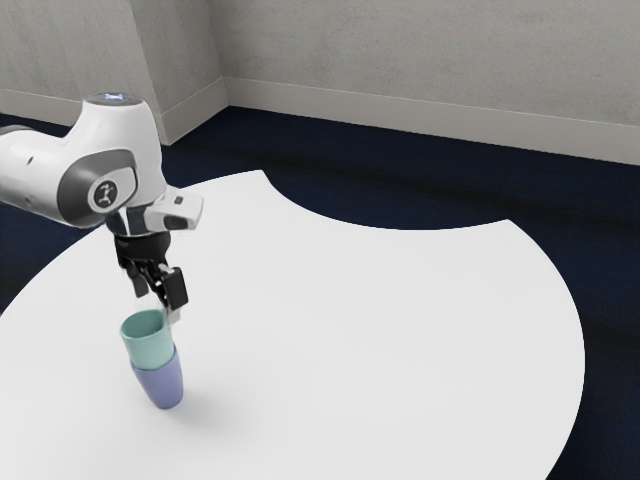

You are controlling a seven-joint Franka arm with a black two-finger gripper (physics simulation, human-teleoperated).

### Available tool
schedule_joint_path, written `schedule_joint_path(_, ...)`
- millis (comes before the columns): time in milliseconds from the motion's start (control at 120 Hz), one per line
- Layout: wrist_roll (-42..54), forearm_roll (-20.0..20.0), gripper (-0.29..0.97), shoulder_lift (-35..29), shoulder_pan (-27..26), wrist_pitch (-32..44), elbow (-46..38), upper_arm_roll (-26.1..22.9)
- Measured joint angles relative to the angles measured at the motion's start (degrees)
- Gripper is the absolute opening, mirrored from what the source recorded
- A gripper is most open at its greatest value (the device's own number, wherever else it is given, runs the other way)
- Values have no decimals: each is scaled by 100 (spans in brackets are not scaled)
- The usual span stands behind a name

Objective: Place the left cup onto the right cup

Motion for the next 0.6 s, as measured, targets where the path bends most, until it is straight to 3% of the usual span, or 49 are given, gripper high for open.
schedule_joint_path(342, 0, -153, 68, 124, 0, -693, 839, 0)
schedule_joint_path(600, -102, -303, 68, 445, 0, -1450, 2004, 0)
